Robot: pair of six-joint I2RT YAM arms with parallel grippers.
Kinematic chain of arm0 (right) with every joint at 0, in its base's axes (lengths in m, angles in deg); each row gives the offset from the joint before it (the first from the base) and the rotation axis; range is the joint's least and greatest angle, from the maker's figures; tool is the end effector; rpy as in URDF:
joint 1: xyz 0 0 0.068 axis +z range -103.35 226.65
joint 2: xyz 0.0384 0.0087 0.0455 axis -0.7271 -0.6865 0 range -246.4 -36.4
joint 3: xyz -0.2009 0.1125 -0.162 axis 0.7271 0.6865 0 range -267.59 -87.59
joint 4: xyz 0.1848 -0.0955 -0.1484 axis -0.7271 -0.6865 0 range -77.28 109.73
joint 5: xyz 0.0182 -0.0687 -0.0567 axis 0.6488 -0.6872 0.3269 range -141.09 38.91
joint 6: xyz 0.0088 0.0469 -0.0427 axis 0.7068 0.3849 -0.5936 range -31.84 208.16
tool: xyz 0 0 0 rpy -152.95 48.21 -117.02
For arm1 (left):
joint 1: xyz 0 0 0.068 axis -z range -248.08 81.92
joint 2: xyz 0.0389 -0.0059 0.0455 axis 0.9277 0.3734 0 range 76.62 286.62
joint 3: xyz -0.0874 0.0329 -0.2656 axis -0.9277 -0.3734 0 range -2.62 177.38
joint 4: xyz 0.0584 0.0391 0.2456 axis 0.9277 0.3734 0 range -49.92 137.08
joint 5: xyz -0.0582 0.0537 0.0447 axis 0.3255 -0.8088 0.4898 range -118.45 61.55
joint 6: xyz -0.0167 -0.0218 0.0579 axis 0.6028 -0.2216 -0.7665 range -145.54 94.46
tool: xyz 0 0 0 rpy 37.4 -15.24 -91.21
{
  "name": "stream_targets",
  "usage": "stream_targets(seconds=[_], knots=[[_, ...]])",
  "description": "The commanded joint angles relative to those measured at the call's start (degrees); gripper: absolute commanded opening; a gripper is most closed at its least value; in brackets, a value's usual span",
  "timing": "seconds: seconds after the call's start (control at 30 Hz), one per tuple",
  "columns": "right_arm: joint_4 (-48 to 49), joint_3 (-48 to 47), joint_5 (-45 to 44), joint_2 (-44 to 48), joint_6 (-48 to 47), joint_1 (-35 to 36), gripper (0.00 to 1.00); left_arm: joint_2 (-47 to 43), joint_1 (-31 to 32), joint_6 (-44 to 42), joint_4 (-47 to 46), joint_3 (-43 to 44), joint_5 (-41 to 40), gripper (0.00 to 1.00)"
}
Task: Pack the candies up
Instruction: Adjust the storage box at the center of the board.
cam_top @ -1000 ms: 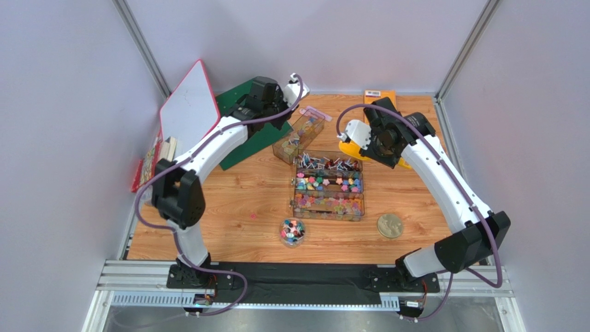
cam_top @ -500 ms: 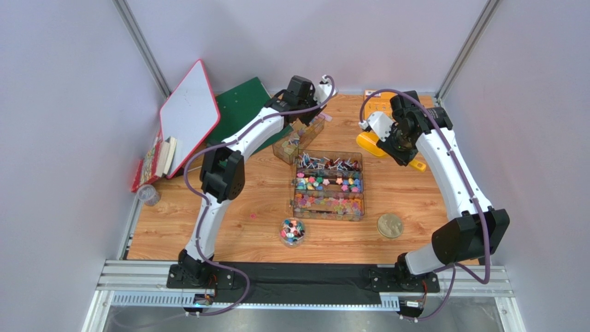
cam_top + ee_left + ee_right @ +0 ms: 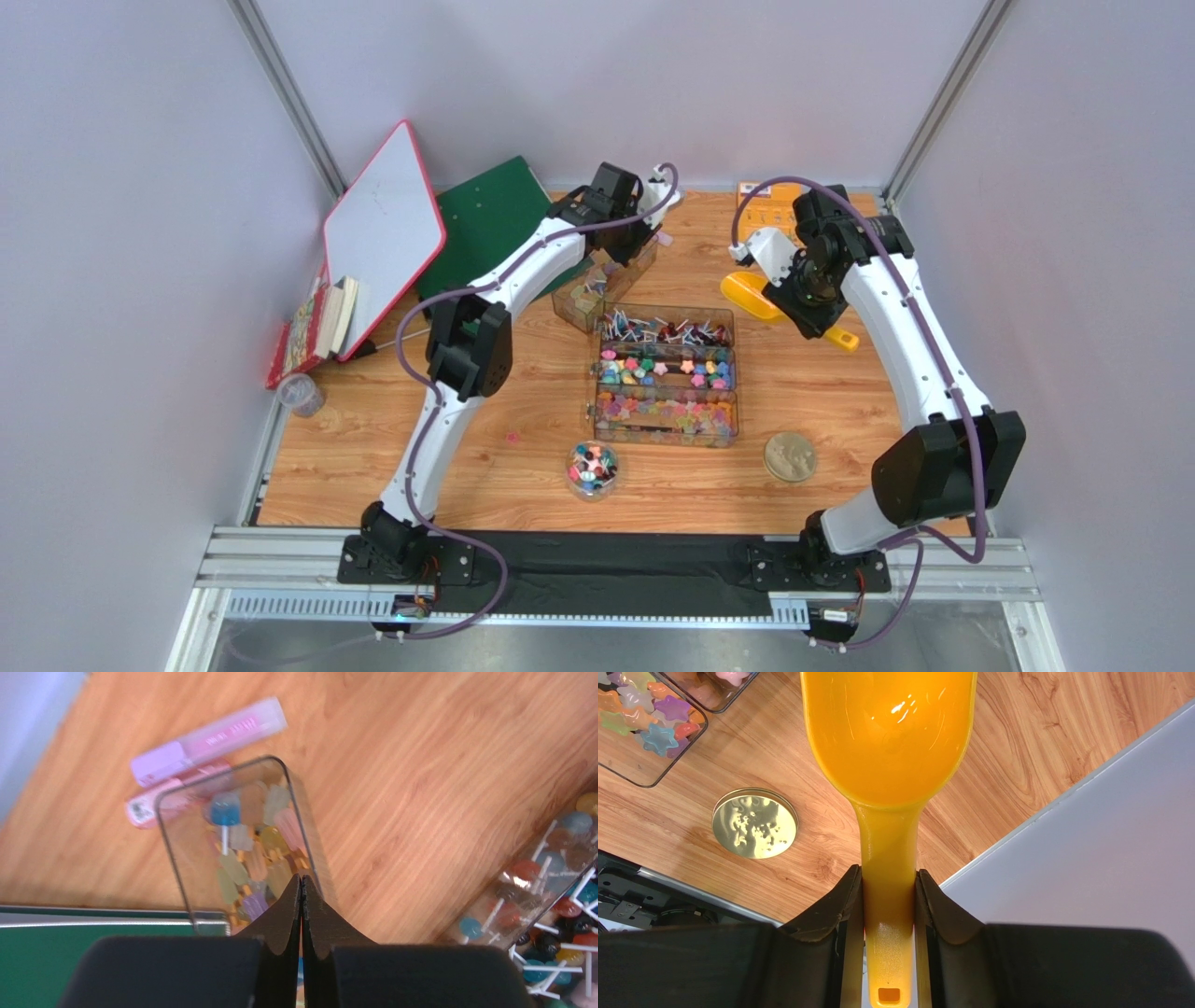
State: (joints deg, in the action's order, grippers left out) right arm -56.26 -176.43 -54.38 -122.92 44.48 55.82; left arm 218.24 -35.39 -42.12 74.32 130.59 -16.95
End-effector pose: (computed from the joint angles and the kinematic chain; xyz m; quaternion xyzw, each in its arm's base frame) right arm 0.2712 0.0408 0.3370 -0.4367 0.8879 -0.0692 0.1272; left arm 0.4735 -0.3156 0.2244 0.4164 0.8115 -0.1469 0.3828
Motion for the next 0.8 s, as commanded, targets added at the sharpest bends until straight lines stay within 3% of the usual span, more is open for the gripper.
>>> stream_targets(seconds=[0.0,0.27,0.5,0.77], knots=[[1.89,-0.2,1.62,-0.49,1.32,-0.38,0.0,1.38,0.45,1.99,6.97,2.23,3.17,0.01],[1.98,-0.46,1.53,-1.54,0.09,-0.55,0.0,0.5,1.94,-0.82,8.83,-0.93,6.15,0.0],[1.46,-2.82,0.39,-4.53,-1.76,-2.05,0.0,-0.29,4.05,-0.56,10.67,-1.19,14.05,0.0],[0.14,-8.01,-0.75,-8.75,-8.42,-3.46,0.0,-4.16,6.16,-1.62,13.92,-7.43,21.0,0.0]])
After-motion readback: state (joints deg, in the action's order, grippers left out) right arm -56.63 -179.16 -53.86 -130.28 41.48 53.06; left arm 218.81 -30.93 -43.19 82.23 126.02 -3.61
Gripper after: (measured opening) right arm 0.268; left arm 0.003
